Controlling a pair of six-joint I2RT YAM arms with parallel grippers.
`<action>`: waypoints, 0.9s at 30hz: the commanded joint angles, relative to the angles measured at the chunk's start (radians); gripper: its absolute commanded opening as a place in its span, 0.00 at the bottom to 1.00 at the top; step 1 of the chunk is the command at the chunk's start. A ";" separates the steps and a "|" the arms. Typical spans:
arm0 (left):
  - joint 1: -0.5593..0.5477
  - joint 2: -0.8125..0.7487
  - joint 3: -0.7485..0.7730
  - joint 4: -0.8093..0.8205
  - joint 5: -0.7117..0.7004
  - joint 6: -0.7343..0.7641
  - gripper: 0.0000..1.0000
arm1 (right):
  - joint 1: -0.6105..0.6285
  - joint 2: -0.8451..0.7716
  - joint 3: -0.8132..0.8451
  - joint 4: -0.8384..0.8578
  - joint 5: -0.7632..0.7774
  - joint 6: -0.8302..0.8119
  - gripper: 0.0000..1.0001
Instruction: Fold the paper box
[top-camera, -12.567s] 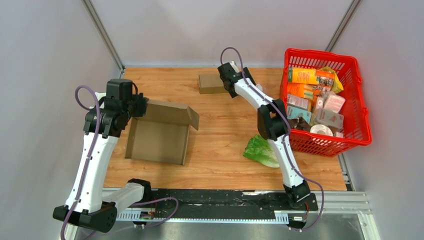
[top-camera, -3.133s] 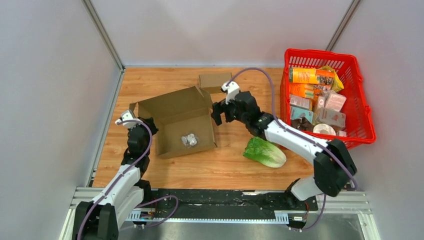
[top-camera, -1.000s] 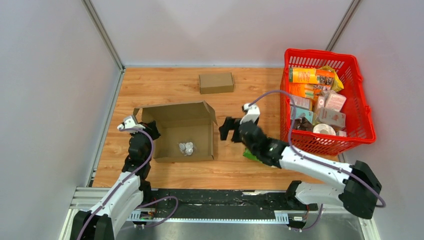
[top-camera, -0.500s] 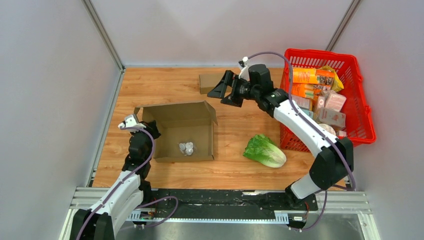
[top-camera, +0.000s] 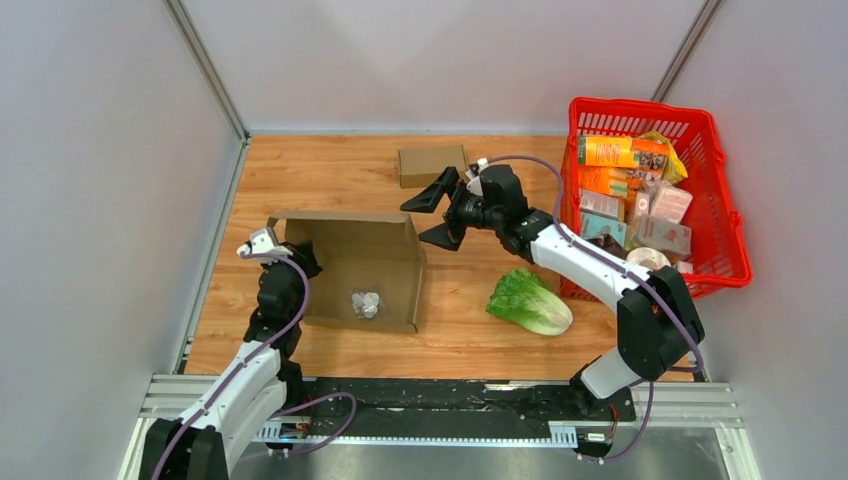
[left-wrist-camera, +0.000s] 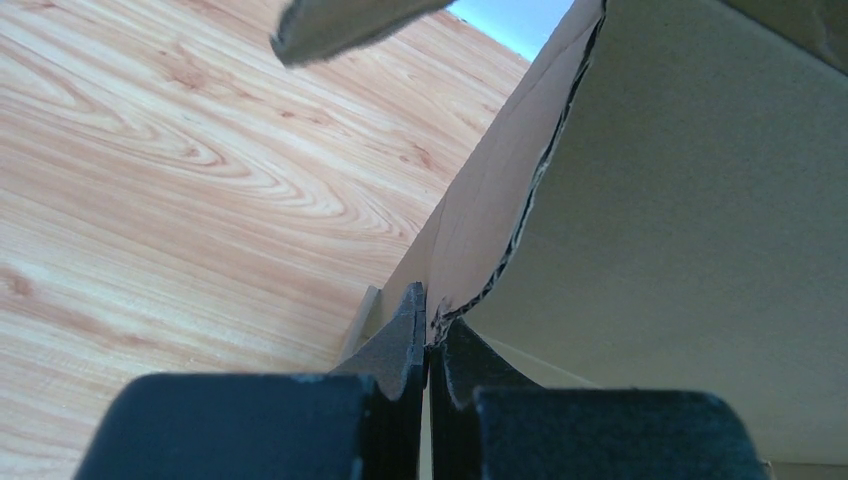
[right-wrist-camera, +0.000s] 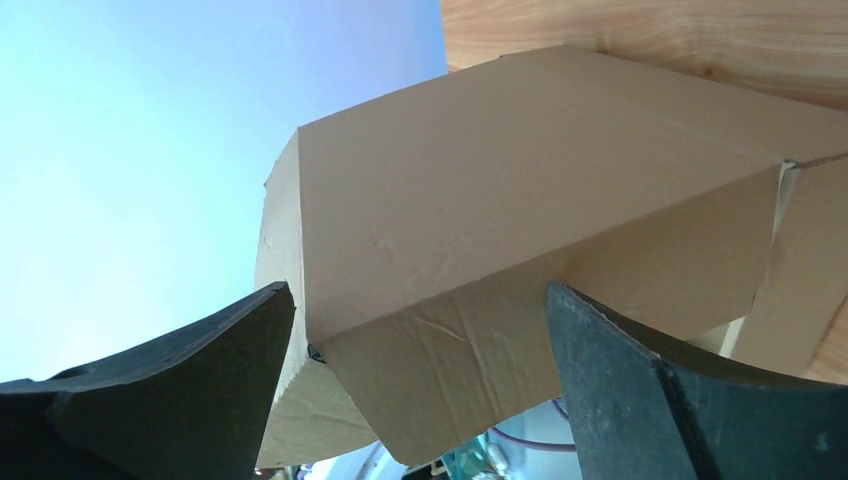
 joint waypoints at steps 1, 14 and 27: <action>-0.005 0.007 0.007 -0.104 0.032 -0.020 0.00 | 0.021 -0.041 -0.081 0.180 0.074 0.228 1.00; -0.005 0.019 0.003 -0.064 0.149 -0.069 0.00 | 0.062 -0.022 -0.188 0.314 0.168 0.225 0.98; -0.005 -0.183 0.021 -0.339 0.219 -0.158 0.41 | 0.061 0.034 -0.326 0.498 0.125 0.196 0.87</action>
